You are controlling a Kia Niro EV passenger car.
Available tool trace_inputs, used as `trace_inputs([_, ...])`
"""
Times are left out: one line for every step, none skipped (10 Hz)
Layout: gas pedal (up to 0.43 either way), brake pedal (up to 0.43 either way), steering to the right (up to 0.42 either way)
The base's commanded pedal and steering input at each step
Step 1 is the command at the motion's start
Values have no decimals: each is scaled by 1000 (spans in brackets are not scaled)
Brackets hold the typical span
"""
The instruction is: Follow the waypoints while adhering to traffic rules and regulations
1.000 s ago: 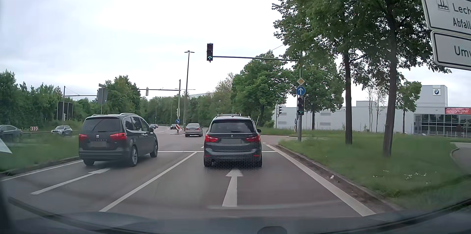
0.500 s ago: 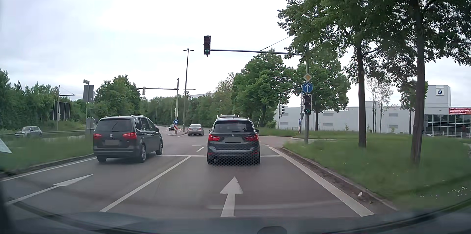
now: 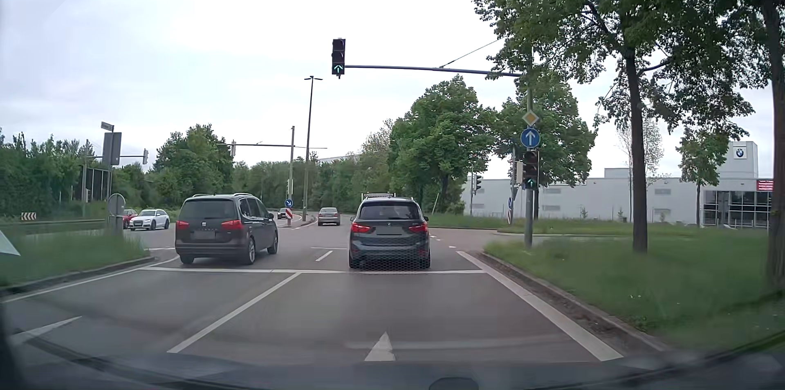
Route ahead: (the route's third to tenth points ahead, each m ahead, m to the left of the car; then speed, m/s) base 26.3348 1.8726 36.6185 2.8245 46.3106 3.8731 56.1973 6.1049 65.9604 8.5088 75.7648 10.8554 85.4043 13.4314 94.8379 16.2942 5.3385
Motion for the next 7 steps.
trace_inputs([378,0,-14])
trace_inputs([378,0,-14])
trace_inputs([378,0,-14])
trace_inputs([378,0,-14])
trace_inputs([378,0,-14])
trace_inputs([378,0,-14])
trace_inputs([378,0,-14])
